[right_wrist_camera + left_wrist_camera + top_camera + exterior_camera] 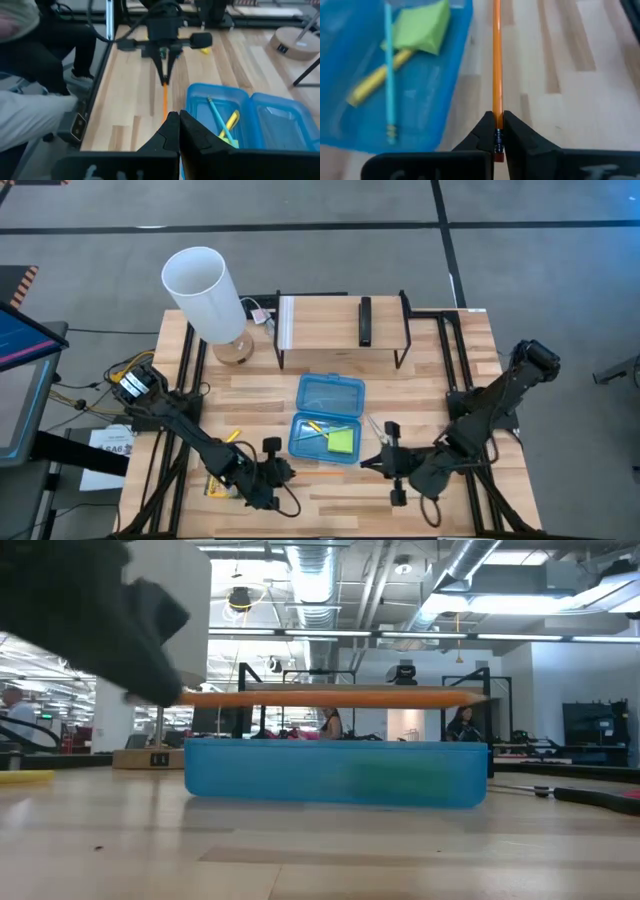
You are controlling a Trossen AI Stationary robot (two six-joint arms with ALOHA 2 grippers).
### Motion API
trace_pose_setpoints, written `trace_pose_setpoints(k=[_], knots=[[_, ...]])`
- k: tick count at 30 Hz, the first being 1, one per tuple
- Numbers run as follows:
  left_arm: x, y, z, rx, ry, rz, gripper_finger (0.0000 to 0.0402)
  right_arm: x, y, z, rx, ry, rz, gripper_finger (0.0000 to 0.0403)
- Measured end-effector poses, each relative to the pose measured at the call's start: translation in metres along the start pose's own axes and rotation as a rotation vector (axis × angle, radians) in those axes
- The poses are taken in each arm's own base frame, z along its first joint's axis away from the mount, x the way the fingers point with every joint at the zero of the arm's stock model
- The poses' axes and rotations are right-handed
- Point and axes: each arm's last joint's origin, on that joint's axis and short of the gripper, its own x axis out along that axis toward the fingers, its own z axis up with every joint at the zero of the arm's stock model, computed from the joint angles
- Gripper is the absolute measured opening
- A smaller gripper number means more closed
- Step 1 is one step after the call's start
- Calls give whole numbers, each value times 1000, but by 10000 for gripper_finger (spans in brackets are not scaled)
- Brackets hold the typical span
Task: Pack school essentials
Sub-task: Put the orange pencil into the blue supply box, then put the yellow pen into the blue supply box
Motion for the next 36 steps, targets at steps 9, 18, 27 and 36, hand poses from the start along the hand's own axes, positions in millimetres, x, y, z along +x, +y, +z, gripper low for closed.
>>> trace_pose_setpoints(k=[9, 18, 27, 36], knots=[[19, 59, 35, 65, 25, 10, 0, -19, 9, 0, -26, -53, -3, 16], [34, 100, 32, 32, 171, 16, 0, -15, 10, -3, -36, -41, -12, 16], [30, 91, 29, 4, 171, 30, 2, -15, 10, -3, -36, -41, -12, 16], [30, 90, 27, -57, 195, 5, 118, -15, 11, -2, -33, -43, -9, 16]])
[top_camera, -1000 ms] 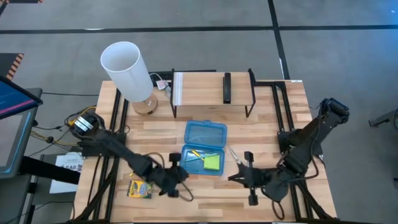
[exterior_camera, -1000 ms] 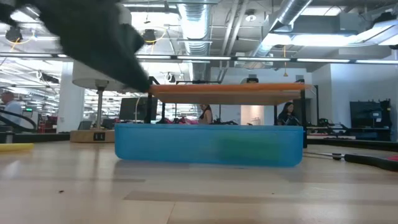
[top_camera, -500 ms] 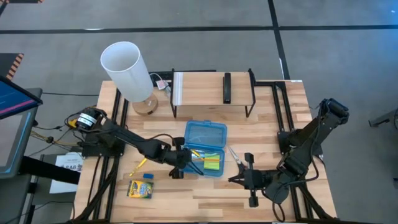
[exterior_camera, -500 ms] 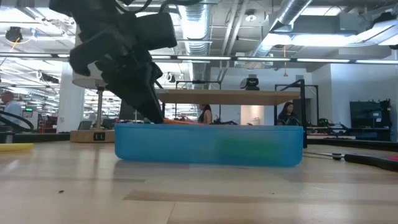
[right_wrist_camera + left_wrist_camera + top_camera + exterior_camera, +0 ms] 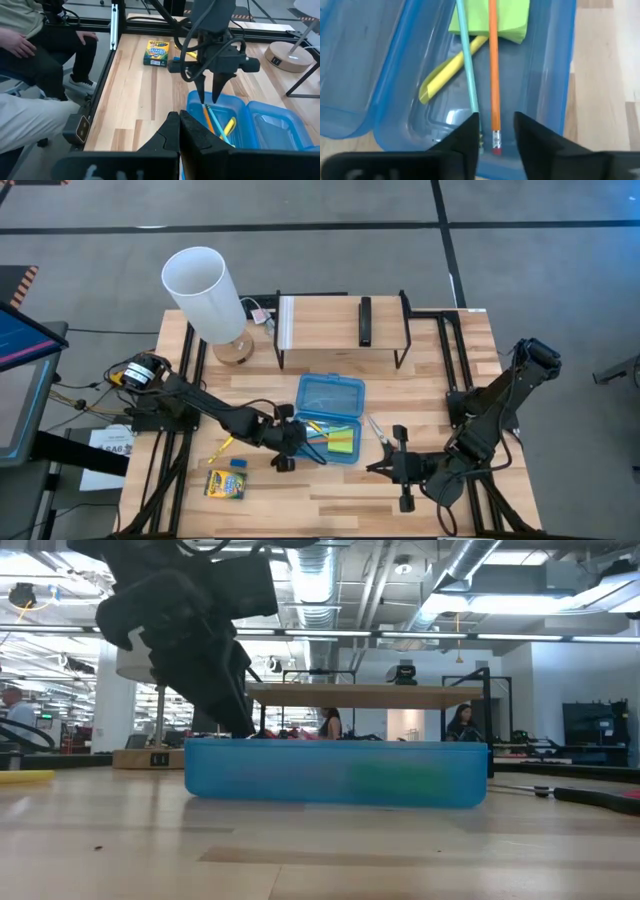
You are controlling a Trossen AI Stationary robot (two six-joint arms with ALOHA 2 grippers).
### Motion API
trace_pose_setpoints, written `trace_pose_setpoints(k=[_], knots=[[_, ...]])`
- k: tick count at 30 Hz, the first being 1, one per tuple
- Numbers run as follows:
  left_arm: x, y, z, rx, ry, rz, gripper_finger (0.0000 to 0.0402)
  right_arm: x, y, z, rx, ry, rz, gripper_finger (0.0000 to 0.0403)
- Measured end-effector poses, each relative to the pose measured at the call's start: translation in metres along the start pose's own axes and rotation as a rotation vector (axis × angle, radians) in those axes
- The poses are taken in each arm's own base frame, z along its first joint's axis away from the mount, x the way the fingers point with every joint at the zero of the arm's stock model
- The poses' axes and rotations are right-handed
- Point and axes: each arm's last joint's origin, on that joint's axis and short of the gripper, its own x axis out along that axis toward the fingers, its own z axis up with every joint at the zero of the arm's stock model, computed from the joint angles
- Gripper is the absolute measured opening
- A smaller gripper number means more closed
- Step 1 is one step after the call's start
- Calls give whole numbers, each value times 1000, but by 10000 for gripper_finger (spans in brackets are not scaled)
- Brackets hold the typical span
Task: Pack school essentials
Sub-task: Put the yellow pen into the blue supply box
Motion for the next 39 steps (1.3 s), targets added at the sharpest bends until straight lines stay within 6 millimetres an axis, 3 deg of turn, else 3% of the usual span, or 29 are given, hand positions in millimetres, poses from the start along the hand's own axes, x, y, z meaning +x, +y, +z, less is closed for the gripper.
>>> trace_pose_setpoints(k=[4, 9, 12, 16, 25, 39], knots=[[-8, 2, -4, 0, 44, 9, 168, 0, 0, 0, -2, 1, 0, 16], [-52, -1, -14, -38, 37, 121, 186, 0, 0, 0, -4, 4, 0, 16], [-80, -4, -34, -102, -6, 183, 184, 0, 1, -1, -5, 4, 2, 16], [-96, -4, -71, -276, -16, 145, 184, -1, 1, -1, -6, 4, 6, 16], [-87, 10, -127, -546, 191, 195, 184, 3, -4, 1, 4, 3, -14, 16], [-70, 23, -164, -736, 343, 241, 184, 5, -6, 2, 0, 7, -20, 16]])
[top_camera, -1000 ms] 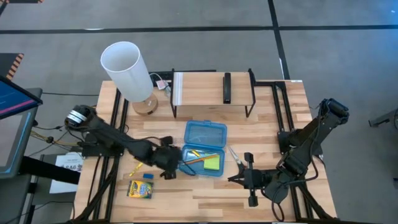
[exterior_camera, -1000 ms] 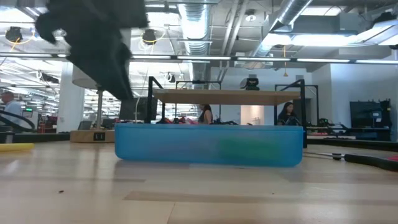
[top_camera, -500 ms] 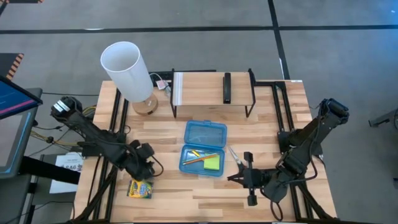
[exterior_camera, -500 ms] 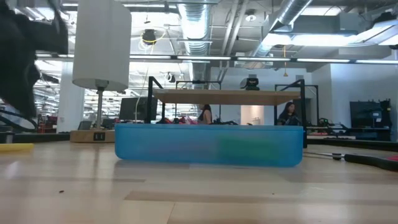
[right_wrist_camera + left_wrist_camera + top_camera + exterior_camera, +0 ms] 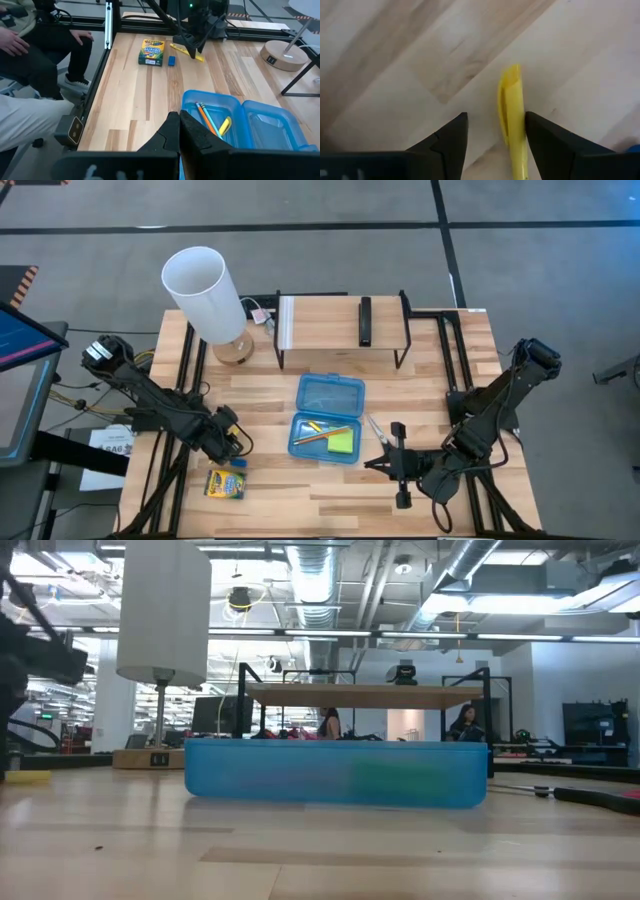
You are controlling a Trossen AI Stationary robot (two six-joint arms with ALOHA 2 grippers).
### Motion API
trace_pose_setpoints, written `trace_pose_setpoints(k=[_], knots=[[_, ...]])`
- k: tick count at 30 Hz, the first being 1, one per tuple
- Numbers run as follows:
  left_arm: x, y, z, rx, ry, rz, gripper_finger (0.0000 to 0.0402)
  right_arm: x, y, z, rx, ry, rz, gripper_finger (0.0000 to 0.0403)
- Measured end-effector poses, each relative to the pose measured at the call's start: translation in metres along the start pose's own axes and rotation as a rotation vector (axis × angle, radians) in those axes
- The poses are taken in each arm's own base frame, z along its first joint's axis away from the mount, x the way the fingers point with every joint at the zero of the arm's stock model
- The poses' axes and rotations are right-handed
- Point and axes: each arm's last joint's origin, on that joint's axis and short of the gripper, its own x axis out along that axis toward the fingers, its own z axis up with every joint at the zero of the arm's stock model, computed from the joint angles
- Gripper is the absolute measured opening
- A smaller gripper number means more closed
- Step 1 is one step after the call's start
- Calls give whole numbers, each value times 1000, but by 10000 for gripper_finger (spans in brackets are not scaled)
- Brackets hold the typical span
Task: Pack school essentials
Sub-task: Put the yellow pen into the blue supply box
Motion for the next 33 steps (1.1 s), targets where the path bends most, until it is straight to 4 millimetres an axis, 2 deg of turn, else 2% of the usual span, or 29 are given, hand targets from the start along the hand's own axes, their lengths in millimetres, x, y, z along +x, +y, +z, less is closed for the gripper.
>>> trace_pose_setpoints(k=[5, 8, 17, 24, 33], knots=[[8, 5, -2, -8, -3, -20, 180, 0, 0, 0, 0, 0, 0, 16], [8, 4, -2, -15, -3, -21, 162, 0, 0, 0, 0, -1, 0, 16], [8, 3, -2, -35, -19, -37, 17, 0, 0, 0, 1, -1, -1, 16], [-1, -2, 2, 14, -58, -46, 8, 0, 0, 0, 0, -1, -1, 16], [-25, -21, 28, 79, -160, -86, 5, 0, 0, 0, 0, -1, -2, 16]])
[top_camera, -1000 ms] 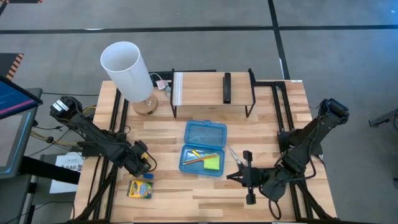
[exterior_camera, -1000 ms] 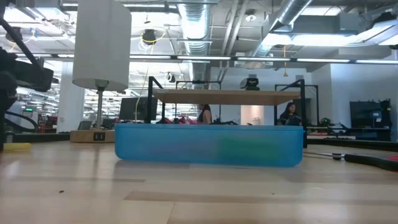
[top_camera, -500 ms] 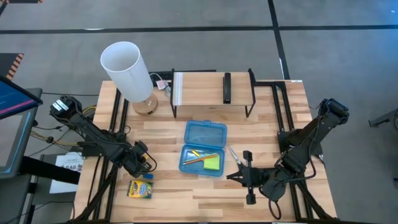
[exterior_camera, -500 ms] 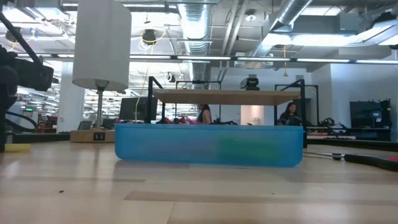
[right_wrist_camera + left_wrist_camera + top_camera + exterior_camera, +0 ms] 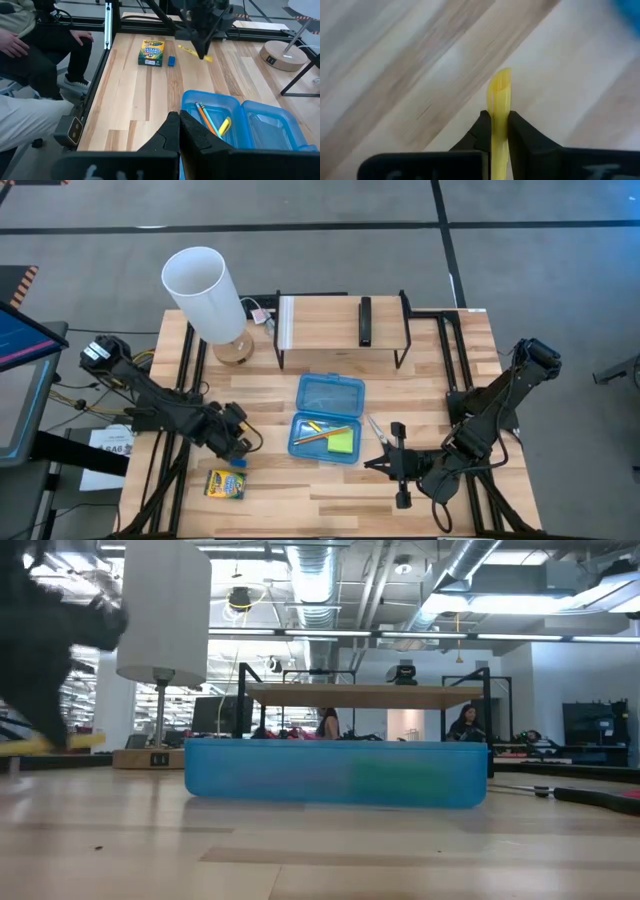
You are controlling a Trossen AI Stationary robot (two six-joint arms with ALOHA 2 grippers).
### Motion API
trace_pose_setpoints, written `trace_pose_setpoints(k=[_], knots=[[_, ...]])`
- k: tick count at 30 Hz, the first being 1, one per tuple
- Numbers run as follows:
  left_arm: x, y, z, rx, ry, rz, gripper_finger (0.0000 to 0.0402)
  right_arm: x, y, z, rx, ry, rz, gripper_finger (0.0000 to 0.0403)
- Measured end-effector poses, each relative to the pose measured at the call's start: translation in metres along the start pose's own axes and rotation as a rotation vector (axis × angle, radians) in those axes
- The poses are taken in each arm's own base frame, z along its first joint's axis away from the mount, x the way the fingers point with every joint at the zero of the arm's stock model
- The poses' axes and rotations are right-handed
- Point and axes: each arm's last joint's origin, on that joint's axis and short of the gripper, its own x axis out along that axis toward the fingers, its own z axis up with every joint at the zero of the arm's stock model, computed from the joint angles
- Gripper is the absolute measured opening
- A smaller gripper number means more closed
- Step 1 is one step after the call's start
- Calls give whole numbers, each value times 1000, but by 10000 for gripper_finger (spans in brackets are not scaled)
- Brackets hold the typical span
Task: Pack school essentials
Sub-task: Put the yellow pen into the blue supply box, then put the black scissor into the blue supply box
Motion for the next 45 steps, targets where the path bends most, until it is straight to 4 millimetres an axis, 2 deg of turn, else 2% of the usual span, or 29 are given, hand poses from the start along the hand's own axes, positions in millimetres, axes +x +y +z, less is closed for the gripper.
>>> trace_pose_setpoints(k=[4, 10, 13, 17, 22, 25, 30, 35, 39, 45], knots=[[-13, -14, 25, 77, -71, -57, 5, 1, -2, 1, 2, 0, -7, 16], [-36, -48, 73, 277, -289, -257, 2, 5, -6, 2, 8, 1, -24, 16], [-40, -64, 94, 382, -367, -328, 8, 5, -6, 3, -6, -6, -25, 16], [-24, -88, 117, 537, -349, -323, 7, 4, -6, 3, -11, -5, -24, 16], [7, -114, 142, 625, -271, -340, 4, 3, -4, 2, -14, 1, -18, 16], [20, -123, 151, 654, -234, -350, 2, 0, -1, 0, -20, 1, -6, 16], [19, -123, 156, 656, -232, -366, 1, -5, 4, -3, -31, 15, 9, 16], [-11, -124, 150, 661, -344, -343, 1, -6, 3, -10, 5, 64, -9, 16], [-22, -120, 123, 684, -436, -334, 0, -7, -2, -17, 64, 127, -50, 16], [-31, -96, 83, 609, -583, -466, 0, -9, -8, -27, 182, 219, -106, 16]])
